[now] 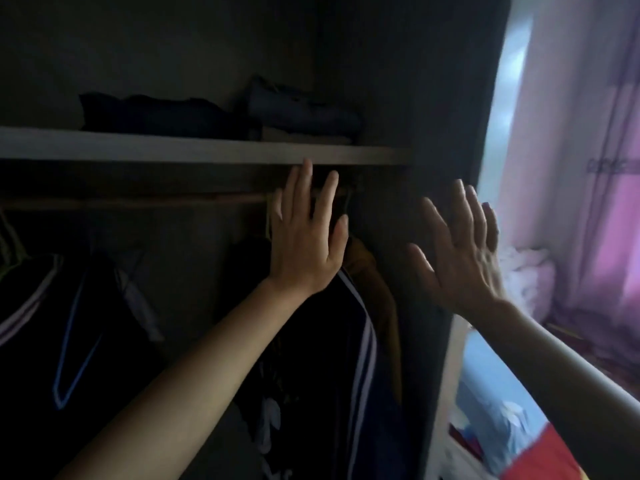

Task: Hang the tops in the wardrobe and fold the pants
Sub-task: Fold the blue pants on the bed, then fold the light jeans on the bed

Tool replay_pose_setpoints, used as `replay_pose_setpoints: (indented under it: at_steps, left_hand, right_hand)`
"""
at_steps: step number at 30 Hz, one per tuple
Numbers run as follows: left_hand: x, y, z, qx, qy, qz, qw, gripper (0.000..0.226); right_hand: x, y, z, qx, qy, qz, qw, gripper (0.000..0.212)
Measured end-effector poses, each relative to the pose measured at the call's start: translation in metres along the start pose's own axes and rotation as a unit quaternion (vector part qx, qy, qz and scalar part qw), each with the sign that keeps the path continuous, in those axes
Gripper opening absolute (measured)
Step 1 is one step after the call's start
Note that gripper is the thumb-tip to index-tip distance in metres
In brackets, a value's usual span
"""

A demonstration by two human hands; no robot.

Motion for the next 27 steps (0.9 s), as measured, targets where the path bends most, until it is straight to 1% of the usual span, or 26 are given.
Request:
replay_pose_setpoints:
  at_steps: [3, 5, 8, 11, 15, 19, 23, 25, 27]
  left_hand:
    - [-0.025, -0.028, 0.05, 0.0, -0.014, -0.052, 0.999, 0.061]
    - [-0.038, -0.044, 0.1, -0.013, -0.024, -0.073, 0.997, 0.063]
    - [-0.053, -0.069, 0.211, -0.053, -0.049, -0.087, 0.994, 0.064]
    - [-0.069, -0.097, 0.349, -0.11, -0.092, -0.114, 0.983, 0.064]
    - [-0.096, -0.128, 0.513, -0.19, -0.132, -0.154, 0.961, 0.064]
    - [-0.129, -0.161, 0.64, -0.242, -0.2, -0.205, 0.927, 0.066]
    - [-0.164, -0.194, 0.738, -0.284, -0.273, -0.226, 0.891, 0.067]
    - [-0.168, -0.217, 0.78, -0.301, -0.292, -0.232, 0.878, 0.067]
    - [-0.163, -0.246, 0.819, -0.312, -0.296, -0.248, 0.868, 0.067]
  right_hand:
    - [-0.063, 0.021, 0.051, -0.037, -0.014, -0.027, 0.999, 0.064]
    - [-0.113, 0.042, 0.1, -0.071, -0.044, -0.053, 0.995, 0.066]
    - [-0.2, 0.085, 0.187, -0.114, -0.117, -0.116, 0.98, 0.071]
    - [-0.296, 0.147, 0.266, -0.166, -0.167, -0.159, 0.959, 0.073]
    - [-0.415, 0.241, 0.367, -0.231, -0.253, -0.189, 0.92, 0.073]
    - [-0.514, 0.319, 0.437, -0.288, -0.336, -0.212, 0.871, 0.075]
    - [-0.584, 0.353, 0.49, -0.304, -0.406, -0.232, 0.83, 0.079]
    - [-0.608, 0.356, 0.515, -0.308, -0.433, -0.243, 0.811, 0.081]
    - [-0.626, 0.353, 0.543, -0.313, -0.44, -0.269, 0.797, 0.083]
Point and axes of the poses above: each hand's wrist, its own x-axis towards the middle knuckle, its own y-axis out of the back of the hand, z = x × y, the point moved 10 cm from there along x, towards the middle knuckle, and after that the axes turned 9 degrees about -z, right-handed, at the moved point
